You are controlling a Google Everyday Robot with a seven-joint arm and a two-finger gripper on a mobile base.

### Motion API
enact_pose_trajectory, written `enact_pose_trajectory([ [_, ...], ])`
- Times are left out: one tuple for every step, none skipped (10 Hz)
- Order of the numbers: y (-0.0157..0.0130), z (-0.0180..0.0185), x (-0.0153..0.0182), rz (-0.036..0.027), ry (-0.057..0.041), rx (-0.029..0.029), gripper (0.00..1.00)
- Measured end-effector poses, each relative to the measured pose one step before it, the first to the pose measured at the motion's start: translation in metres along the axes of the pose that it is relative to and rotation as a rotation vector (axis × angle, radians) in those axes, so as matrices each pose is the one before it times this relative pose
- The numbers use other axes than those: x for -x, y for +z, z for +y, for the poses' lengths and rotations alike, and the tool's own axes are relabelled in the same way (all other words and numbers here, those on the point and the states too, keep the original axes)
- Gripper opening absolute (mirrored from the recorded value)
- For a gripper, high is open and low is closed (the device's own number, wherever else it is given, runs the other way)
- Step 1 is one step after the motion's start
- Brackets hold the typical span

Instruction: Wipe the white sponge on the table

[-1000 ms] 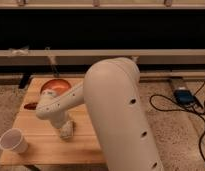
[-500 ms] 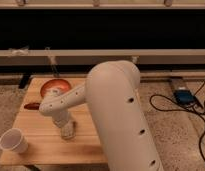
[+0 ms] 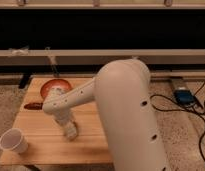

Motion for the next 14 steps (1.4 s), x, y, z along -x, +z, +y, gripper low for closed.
enact_pose_trajectory([
  [-0.00425, -0.00231, -0.00103, -0.00876, -0.00905, 0.0056, 0.0],
  [-0.0003, -0.00021, -0.00013, -0.00402, -0.00984, 0.00486, 0.0],
  [0.00066, -0.00023, 0.00052, -0.00185, -0.0062, 0.0023, 0.0],
  [0.00156, -0.00428, -0.00205, 0.00039, -0.00102, 0.00097, 0.0],
  [0.00155, -0.00797, -0.00344, -0.00051, 0.00318, -0.00498, 0.0],
  [0.00082, -0.0052, -0.00309, -0.00198, 0.00332, -0.00543, 0.0],
  [-0.00032, -0.0069, -0.00184, -0.01476, 0.0025, -0.01014, 0.0],
  [-0.00089, -0.01554, -0.00201, -0.02777, 0.00716, -0.02124, 0.0],
  [-0.00092, -0.0097, -0.0015, -0.01906, 0.00423, -0.01345, 0.0],
  [-0.00083, -0.00695, 0.00088, -0.03095, -0.00355, -0.02041, 0.0],
  [0.00006, -0.00284, 0.00242, -0.02663, -0.00753, -0.01859, 0.0],
  [0.00102, -0.00224, 0.00202, -0.01772, -0.0041, -0.01204, 0.0],
  [0.0018, -0.00326, 0.00027, -0.00829, -0.00027, -0.0085, 0.0],
  [0.00407, -0.0031, 0.00168, -0.00875, -0.00438, -0.01111, 0.0],
])
